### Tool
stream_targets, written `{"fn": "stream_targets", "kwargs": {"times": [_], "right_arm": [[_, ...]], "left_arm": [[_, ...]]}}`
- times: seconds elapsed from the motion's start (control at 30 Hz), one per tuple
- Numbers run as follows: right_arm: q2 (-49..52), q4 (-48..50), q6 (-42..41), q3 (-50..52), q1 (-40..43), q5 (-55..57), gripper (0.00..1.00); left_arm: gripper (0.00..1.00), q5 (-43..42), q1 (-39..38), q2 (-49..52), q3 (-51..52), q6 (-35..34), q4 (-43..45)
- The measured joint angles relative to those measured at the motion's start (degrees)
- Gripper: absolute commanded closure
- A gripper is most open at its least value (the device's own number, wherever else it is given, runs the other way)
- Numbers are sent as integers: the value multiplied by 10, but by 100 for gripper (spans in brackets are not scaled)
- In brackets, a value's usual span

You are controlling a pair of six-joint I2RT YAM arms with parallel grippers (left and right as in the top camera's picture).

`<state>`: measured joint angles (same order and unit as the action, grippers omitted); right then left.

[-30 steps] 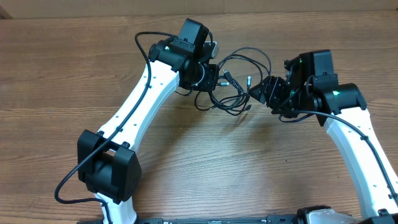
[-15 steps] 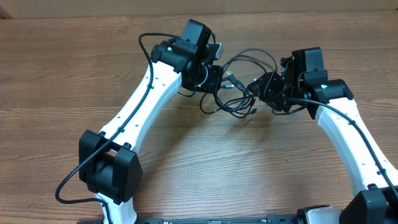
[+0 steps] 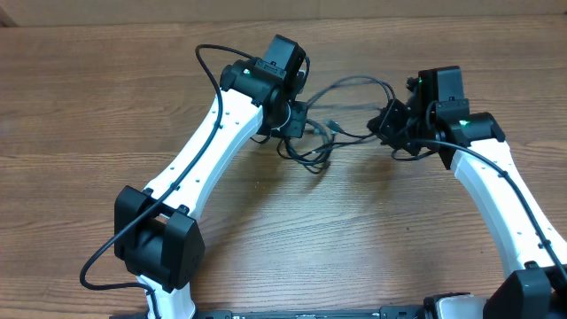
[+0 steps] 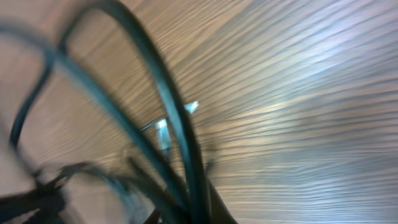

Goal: Untangle cables

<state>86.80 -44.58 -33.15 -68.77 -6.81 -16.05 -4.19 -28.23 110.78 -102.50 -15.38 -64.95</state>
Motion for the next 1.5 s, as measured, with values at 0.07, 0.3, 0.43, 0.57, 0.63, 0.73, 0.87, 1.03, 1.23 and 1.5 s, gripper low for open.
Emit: {"fn": "stream_targets", "kwargs": {"times": [0.07, 0.3, 0.43, 0.57, 0.63, 0.73, 0.87, 1.03, 1.23, 1.5], "right_arm": [[0, -11, 8, 0, 8, 39, 96], [0, -20, 42, -6, 76, 153, 96], [0, -23, 58, -20, 94, 200, 94], [0, -25, 85, -39, 109, 222, 46], [0, -26, 97, -44, 119, 234, 25], [0, -34, 118, -45, 130, 203, 18], [0, -46, 167, -44, 131, 79, 18], [0, -66, 214, -45, 130, -69, 18], [0, -101, 233, -45, 130, -116, 18], [0, -137, 257, -45, 122, -112, 18]], "left_arm": [[96, 24, -6, 0, -2, 5, -6], [96, 80, -7, 0, -2, 17, -7], [96, 106, -7, 0, -3, 19, -4], [96, 111, -4, 0, -3, 19, -6], [96, 115, 2, 0, -3, 19, -7], [96, 102, 10, 0, -3, 21, -6], [96, 30, 15, 0, -3, 54, 7], [92, -66, 13, 0, -3, 100, 35], [33, -76, 13, 0, -3, 127, 34], [34, -72, 13, 0, -3, 126, 2]]}}
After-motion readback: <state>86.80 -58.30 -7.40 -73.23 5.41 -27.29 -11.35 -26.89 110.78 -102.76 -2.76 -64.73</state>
